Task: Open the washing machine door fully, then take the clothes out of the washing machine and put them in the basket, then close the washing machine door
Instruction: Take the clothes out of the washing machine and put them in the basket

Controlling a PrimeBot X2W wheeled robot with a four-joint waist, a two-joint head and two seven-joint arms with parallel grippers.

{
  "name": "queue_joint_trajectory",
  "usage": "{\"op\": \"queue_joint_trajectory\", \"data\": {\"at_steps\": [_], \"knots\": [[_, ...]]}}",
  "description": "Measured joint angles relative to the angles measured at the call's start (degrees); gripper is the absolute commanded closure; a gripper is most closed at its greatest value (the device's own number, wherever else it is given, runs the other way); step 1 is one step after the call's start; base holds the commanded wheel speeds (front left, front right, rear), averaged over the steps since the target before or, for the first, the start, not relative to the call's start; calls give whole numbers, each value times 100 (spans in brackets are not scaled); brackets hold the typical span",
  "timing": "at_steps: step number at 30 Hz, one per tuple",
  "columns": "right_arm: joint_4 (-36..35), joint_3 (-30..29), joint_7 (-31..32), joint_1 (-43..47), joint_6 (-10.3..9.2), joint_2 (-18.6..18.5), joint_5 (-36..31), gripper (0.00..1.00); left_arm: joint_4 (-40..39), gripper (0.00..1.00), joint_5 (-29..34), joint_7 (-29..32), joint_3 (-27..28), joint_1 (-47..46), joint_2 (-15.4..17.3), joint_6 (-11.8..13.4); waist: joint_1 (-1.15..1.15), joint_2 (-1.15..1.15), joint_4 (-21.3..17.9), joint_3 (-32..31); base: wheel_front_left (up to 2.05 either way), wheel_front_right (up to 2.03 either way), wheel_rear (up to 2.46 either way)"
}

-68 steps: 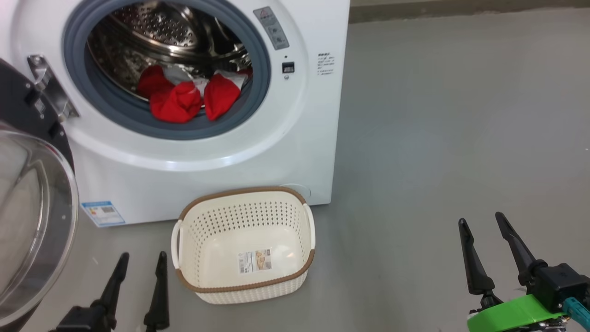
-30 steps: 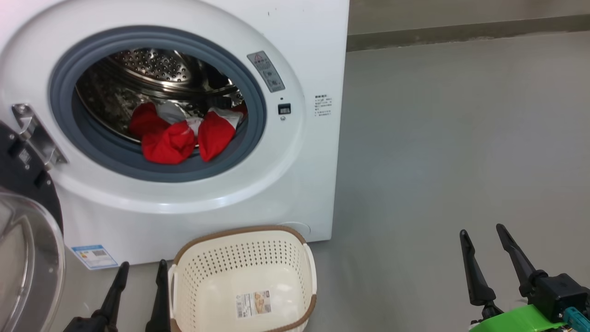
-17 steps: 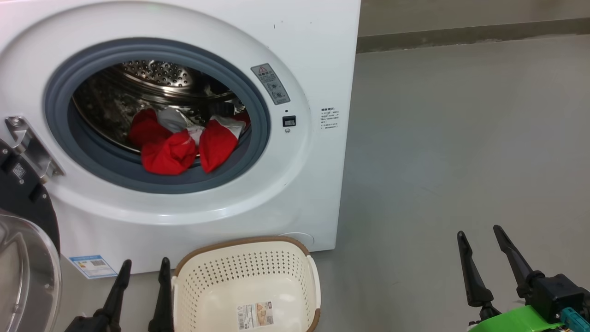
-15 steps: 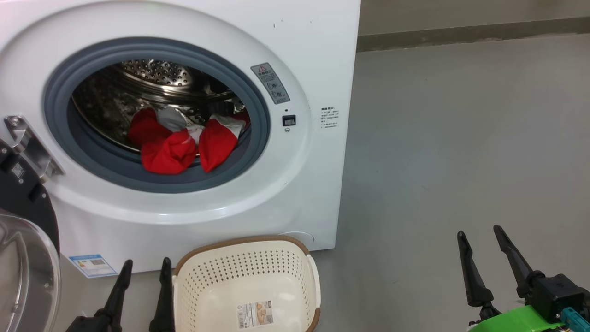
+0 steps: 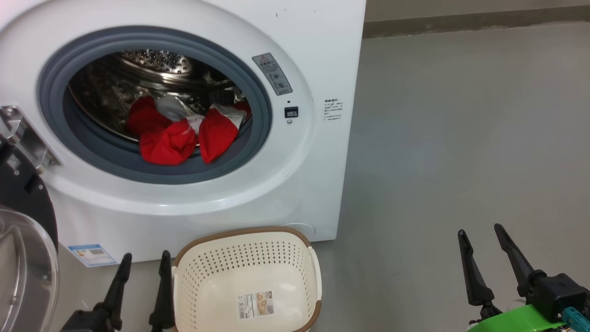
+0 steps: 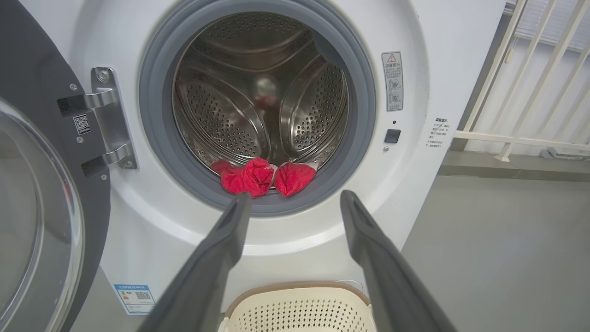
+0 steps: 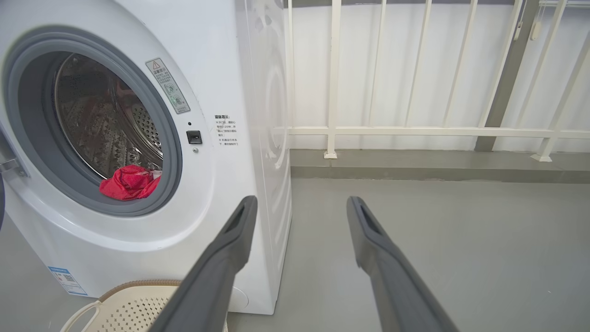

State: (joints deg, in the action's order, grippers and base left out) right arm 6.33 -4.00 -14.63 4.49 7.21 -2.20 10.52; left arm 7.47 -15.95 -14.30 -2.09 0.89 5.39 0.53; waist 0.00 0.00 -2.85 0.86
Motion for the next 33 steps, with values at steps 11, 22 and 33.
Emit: {"op": "queue_joint_trajectory", "data": {"at_steps": [11,22,33], "knots": [[-64,51,0,-182,0,0,0,0,2,0,-51,-1,-22,-536,-76,5,0,0,117,409,0,0,0],[-64,186,0,-466,0,-3,-12,0,38,0,-24,-16,71,-1087,-140,103,0,0,102,799,0,0,0],[-93,383,0,-957,0,-10,-89,0,192,0,51,-18,155,-2021,-181,65,0,0,136,1426,0,0,0]]}}
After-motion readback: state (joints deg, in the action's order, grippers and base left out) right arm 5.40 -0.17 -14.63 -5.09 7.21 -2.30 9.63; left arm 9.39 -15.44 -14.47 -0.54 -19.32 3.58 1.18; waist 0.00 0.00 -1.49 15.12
